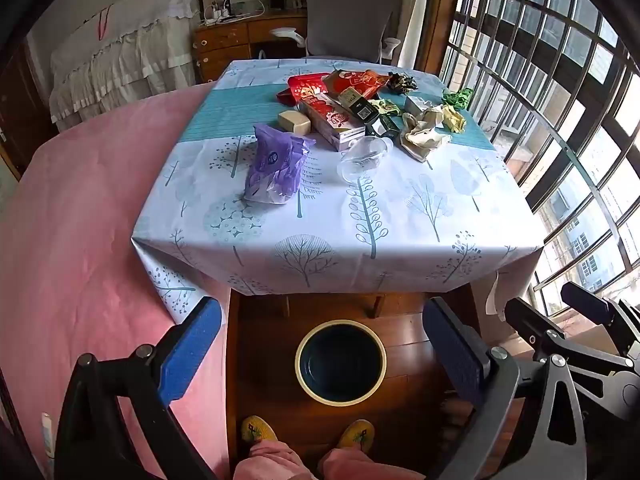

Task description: Collect trash

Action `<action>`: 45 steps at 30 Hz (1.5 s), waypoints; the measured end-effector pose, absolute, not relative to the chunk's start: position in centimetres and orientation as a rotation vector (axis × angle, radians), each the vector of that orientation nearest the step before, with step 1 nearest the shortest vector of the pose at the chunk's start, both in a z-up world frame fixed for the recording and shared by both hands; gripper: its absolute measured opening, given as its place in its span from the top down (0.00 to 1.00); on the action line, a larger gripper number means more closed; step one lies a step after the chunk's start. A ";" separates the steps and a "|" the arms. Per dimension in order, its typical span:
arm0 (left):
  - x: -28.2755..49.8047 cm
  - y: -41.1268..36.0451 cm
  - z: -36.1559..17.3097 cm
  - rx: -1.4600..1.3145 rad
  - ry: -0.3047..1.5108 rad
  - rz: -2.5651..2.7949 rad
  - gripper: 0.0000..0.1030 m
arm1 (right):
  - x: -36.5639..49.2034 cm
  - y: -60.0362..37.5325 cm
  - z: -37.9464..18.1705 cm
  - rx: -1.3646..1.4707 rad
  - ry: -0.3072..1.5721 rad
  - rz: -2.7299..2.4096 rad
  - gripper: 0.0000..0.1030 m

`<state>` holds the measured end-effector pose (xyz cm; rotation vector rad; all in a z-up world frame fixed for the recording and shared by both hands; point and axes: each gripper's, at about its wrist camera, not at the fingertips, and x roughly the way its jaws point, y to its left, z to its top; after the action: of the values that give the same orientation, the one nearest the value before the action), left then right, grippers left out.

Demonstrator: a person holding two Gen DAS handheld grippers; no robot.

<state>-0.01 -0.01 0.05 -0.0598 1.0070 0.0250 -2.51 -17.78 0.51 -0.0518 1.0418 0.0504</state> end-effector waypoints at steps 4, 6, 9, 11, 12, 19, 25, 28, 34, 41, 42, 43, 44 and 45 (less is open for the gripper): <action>-0.1 0.2 0.2 -0.068 1.002 0.019 0.03 | -2.5 -18.2 0.6 -0.056 1.031 0.059 0.26; -0.2 0.0 0.2 -0.063 0.990 0.023 0.03 | -2.5 -18.7 0.7 -0.054 1.025 0.062 0.26; -0.3 0.0 0.3 -0.058 0.980 0.027 0.03 | -2.6 -17.6 0.5 -0.084 1.028 0.050 0.26; -0.6 -0.2 0.4 -0.055 0.972 0.031 0.03 | -2.4 -17.7 0.8 -0.072 1.036 0.053 0.26; -0.5 -0.3 0.5 -0.051 0.972 0.033 0.03 | -2.5 -17.6 0.8 -0.072 1.036 0.054 0.26; -0.5 -0.2 0.5 -0.050 0.970 0.035 0.03 | -2.5 -17.6 0.2 -0.076 1.043 0.070 0.26; -0.5 -0.1 0.2 -0.060 0.982 0.036 0.03 | -2.3 -17.6 0.0 -0.074 1.044 0.077 0.26; -0.4 -0.2 0.1 -0.071 0.990 0.038 0.03 | -2.2 -17.6 -0.1 -0.073 1.045 0.081 0.26; -0.3 -0.3 0.0 -0.073 0.989 0.048 0.03 | -2.1 -17.6 -0.1 -0.071 1.046 0.079 0.26; -0.3 -0.3 0.2 -0.072 0.989 0.050 0.03 | -2.0 -17.4 -0.4 -0.073 1.046 0.081 0.26; -0.3 -0.3 0.2 -0.073 0.990 0.048 0.03 | -2.0 -17.5 -0.4 -0.072 1.047 0.081 0.26; -0.3 -0.3 0.2 -0.073 0.989 0.048 0.03 | -2.0 -17.5 -0.3 -0.072 1.047 0.080 0.26; -0.3 -0.3 0.2 -0.073 0.989 0.048 0.03 | -2.0 -17.5 -0.4 -0.071 1.048 0.080 0.26; -0.3 -0.3 0.2 -0.071 0.989 0.050 0.03 | -2.0 -17.5 -0.3 -0.071 1.047 0.079 0.26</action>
<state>-0.30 -0.33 0.15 -0.0708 0.9894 0.0496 -2.03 -17.50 -0.34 -0.0710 1.0474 0.0795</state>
